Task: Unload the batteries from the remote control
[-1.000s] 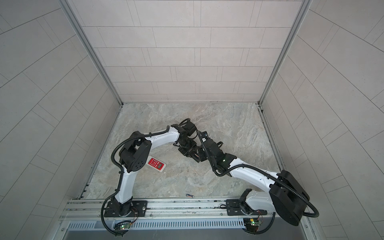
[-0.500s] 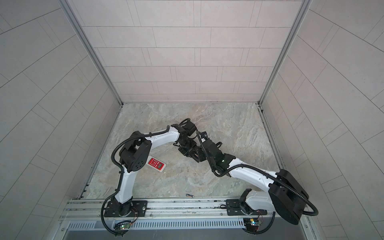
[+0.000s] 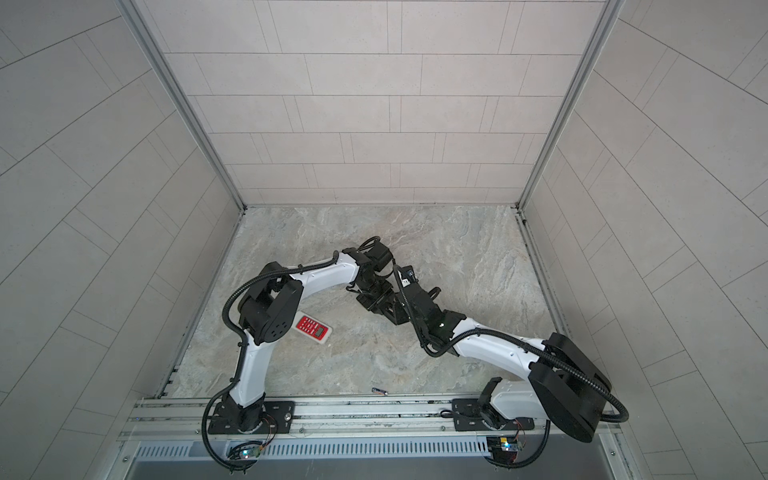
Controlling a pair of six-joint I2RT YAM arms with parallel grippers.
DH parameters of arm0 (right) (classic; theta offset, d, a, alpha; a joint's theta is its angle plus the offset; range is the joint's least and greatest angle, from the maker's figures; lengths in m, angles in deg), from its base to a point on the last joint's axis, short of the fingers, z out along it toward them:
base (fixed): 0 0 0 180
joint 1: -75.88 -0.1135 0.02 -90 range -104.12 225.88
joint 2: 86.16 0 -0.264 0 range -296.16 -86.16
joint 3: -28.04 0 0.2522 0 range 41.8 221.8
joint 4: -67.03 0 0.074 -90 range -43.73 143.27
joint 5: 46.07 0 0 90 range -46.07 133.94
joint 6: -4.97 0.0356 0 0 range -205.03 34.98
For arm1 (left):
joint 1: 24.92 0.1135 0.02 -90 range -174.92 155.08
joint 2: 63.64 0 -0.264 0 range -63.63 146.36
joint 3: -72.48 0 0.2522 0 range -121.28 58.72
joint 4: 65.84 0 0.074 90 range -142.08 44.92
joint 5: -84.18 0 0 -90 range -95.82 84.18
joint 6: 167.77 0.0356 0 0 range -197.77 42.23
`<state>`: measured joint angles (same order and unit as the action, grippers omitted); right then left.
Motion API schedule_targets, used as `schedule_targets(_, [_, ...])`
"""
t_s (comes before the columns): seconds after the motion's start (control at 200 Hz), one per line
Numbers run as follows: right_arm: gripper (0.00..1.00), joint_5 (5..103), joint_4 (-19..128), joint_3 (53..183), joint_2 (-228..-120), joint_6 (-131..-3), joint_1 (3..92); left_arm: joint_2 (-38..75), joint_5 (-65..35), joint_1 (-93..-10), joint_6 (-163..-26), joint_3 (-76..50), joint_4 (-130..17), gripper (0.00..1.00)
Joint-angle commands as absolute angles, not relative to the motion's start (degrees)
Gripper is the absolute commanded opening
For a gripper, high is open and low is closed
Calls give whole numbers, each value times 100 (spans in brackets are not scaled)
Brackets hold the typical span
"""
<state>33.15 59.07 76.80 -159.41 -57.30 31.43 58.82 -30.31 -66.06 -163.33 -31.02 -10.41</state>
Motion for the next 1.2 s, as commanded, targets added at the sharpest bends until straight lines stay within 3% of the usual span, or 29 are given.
schedule_targets(0.0, [0,3498,5142,7693,-16157,-5294,3280,6115,-3062,-6613,-16405,-3101,-1139,41])
schedule_targets(0.736, [0,4504,3802,8833,-16877,-4595,3949,6017,-3026,-6545,-16360,-3026,-1314,40])
schedule_targets(1.196, [0,5105,4236,8804,-16631,-4183,4345,5544,-2433,-6456,-16111,-3049,-1437,40])
